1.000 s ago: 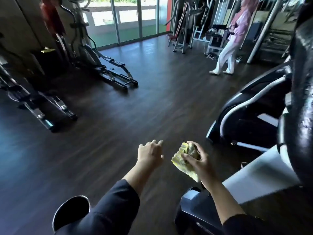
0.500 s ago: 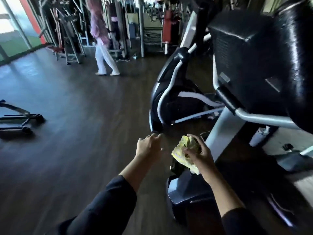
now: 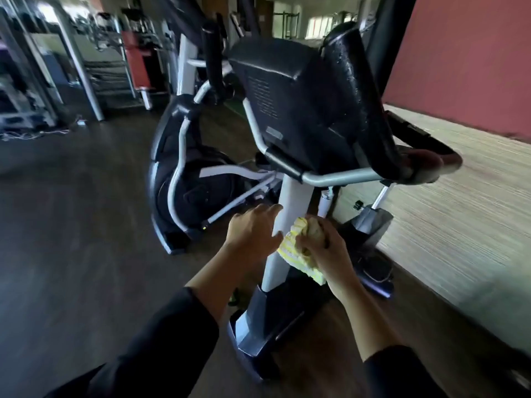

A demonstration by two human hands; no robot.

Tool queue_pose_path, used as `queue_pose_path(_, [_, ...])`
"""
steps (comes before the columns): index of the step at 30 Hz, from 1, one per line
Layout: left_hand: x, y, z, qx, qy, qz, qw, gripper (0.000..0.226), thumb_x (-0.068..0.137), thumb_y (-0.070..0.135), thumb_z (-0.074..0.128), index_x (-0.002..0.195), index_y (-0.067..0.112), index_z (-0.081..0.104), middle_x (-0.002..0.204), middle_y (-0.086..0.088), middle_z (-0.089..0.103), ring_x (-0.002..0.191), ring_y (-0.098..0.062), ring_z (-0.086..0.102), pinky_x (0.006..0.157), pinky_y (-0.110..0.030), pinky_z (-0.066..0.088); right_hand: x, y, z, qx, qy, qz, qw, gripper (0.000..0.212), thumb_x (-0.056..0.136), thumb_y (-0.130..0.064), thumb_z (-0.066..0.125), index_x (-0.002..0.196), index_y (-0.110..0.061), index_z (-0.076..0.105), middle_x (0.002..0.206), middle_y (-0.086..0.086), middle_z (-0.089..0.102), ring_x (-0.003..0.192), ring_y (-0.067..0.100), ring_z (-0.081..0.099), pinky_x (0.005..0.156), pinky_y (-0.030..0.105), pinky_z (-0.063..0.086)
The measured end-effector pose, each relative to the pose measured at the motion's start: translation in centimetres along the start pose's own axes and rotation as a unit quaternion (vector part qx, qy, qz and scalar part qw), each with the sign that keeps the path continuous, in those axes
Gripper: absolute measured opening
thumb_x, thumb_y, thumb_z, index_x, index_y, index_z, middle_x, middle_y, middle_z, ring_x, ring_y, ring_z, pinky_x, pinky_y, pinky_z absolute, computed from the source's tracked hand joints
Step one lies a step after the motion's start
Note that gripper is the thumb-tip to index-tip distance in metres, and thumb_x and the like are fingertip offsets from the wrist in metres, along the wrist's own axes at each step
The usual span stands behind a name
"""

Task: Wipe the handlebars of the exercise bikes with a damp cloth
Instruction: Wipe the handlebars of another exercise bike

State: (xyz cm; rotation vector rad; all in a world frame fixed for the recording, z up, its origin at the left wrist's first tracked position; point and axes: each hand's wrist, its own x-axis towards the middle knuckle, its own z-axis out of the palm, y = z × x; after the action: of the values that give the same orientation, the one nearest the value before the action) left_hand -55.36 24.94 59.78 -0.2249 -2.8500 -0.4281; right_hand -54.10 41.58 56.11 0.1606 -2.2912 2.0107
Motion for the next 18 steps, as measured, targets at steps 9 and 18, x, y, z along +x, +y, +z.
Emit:
queue_pose_path(9, [2.6,0.0,-4.3,-0.04,-0.032,0.179,0.982,0.059,0.092,0.036,0.053,0.146,0.027,0.031,0.14,0.0,0.049,0.12,-0.024,0.055,0.093,-0.037,0.048,-0.8,-1.7,1.4,0.042,0.174,-0.005,0.984,0.032,0.083,-0.012,0.071,0.109,-0.029,0.064,0.089,-0.012,0.068,0.081,0.008,0.063,0.071,0.024,0.05])
queue_pose_path(18, [5.0,-0.4,-12.0,-0.141,0.023,0.327,0.934,0.056,0.09,0.036,0.057,0.143,0.032,0.038,0.135,0.006,0.053,0.118,-0.021,0.055,0.091,-0.038,0.05,-4.6,-7.4,3.8,0.094,0.51,-0.135,0.844,0.034,0.082,-0.017,0.057,0.116,-0.017,0.059,0.098,-0.006,0.061,0.089,0.002,0.057,0.084,0.024,0.048])
